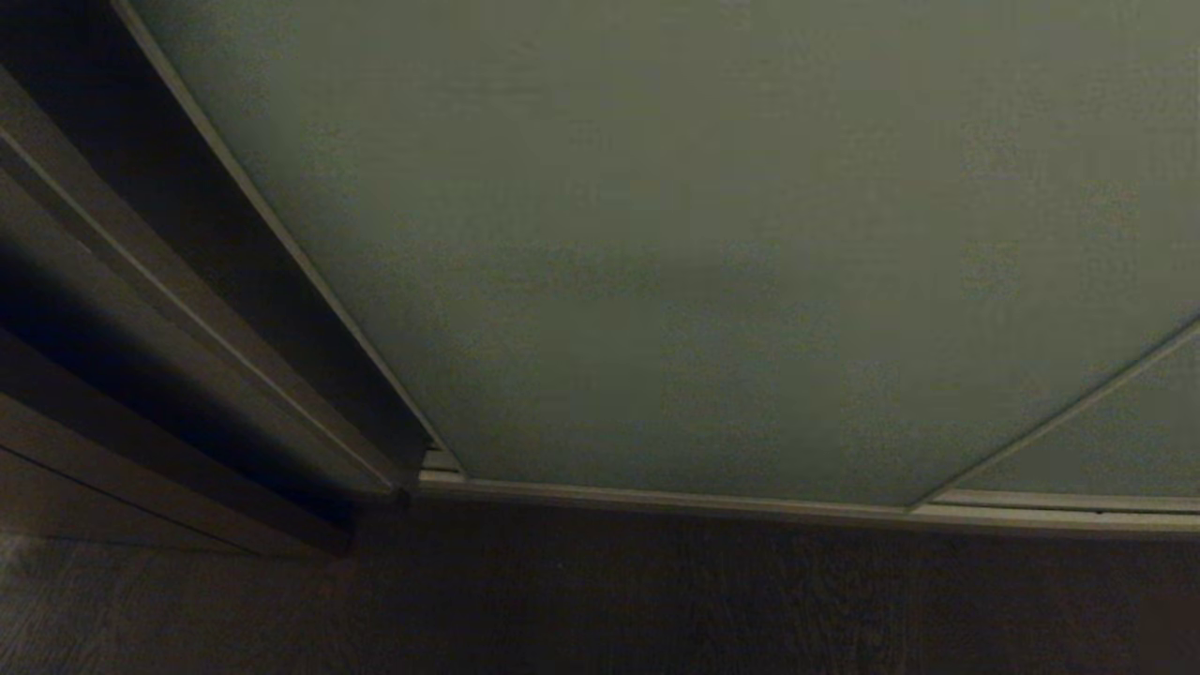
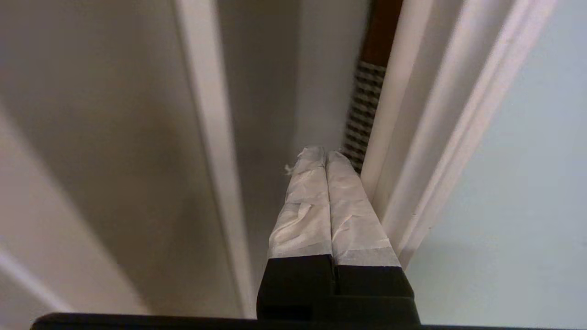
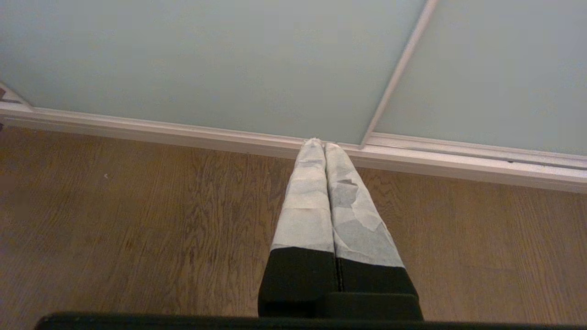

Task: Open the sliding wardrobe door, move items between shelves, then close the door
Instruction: Open the door

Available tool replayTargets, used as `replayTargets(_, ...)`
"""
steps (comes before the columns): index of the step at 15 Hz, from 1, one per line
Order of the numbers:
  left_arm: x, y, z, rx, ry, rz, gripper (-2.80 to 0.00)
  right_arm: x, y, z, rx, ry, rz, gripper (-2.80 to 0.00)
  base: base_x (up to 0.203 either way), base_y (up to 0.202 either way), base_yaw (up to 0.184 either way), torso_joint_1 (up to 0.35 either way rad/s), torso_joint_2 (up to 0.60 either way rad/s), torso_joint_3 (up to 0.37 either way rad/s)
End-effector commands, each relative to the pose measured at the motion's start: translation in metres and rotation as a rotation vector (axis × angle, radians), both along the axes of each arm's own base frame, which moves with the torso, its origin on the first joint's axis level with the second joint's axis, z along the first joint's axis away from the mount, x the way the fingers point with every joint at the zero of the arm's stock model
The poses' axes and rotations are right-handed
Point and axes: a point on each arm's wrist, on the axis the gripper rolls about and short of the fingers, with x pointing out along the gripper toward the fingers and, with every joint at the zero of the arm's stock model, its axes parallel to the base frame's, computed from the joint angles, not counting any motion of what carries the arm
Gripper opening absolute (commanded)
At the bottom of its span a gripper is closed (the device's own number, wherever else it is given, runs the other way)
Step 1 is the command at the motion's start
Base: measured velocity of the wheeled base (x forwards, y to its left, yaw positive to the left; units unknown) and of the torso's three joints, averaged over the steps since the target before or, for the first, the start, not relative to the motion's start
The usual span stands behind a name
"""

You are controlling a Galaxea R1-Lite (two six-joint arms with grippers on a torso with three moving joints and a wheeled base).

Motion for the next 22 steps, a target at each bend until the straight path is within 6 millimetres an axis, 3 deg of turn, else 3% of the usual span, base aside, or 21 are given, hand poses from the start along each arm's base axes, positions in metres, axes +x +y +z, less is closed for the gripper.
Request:
replayTargets(1,-0.002,-0.008,0.002,0.003,0.005,-0.04,-2.8,0.0,0.0,0.0,-0.001,0.002,0.0,-2.8,0.0,0.0,0.0,0.0,0.0,0.0)
replayTargets(6,0.009,-0.031,-0.003,0.025,0.055,-0.129,-2.8,0.0,0.0,0.0,0.001,0.002,0.0,-2.8,0.0,0.0,0.0,0.0,0.0,0.0)
replayTargets(12,0.016,-0.074,-0.007,0.029,0.105,-0.286,-2.8,0.0,0.0,0.0,0.001,0.002,0.0,-2.8,0.0,0.0,0.0,0.0,0.0,0.0)
replayTargets(20,0.017,-0.151,-0.016,0.053,0.147,-0.547,-2.8,0.0,0.0,0.0,0.0,0.002,0.0,-2.8,0.0,0.0,0.0,0.0,0.0,0.0)
replayTargets(22,0.017,-0.152,-0.015,0.044,0.145,-0.526,-2.8,0.0,0.0,0.0,0.001,0.002,0.0,-2.8,0.0,0.0,0.0,0.0,0.0,0.0)
